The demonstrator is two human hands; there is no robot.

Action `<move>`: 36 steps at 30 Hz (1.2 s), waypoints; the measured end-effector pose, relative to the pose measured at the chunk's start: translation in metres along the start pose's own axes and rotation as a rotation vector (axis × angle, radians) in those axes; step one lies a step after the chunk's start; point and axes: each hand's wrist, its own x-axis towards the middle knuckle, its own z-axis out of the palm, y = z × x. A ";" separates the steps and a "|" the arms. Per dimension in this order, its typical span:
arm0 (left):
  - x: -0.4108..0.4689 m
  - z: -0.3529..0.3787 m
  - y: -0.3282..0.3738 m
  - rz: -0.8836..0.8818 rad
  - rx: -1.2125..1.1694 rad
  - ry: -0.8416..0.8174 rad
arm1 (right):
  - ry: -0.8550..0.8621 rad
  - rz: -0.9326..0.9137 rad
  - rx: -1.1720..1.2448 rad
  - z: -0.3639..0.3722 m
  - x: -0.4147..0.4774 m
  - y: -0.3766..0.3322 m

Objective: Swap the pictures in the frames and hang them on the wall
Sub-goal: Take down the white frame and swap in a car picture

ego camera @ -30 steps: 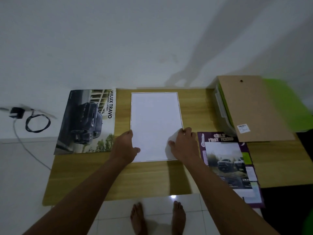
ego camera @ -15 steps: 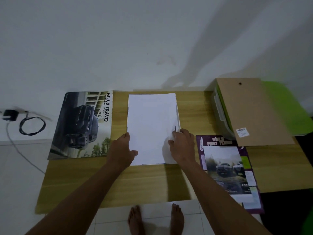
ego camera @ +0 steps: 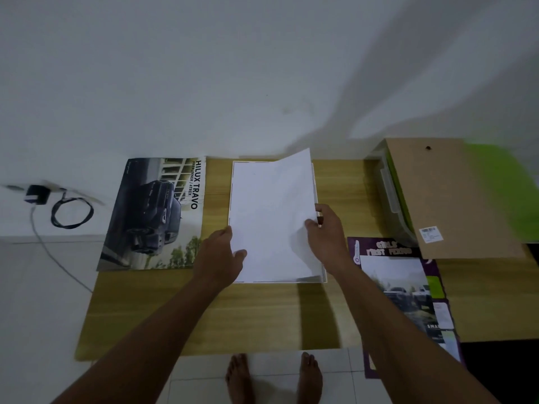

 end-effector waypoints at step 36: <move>0.025 0.013 0.007 -0.151 -0.165 0.153 | -0.327 0.311 0.478 -0.015 0.029 0.010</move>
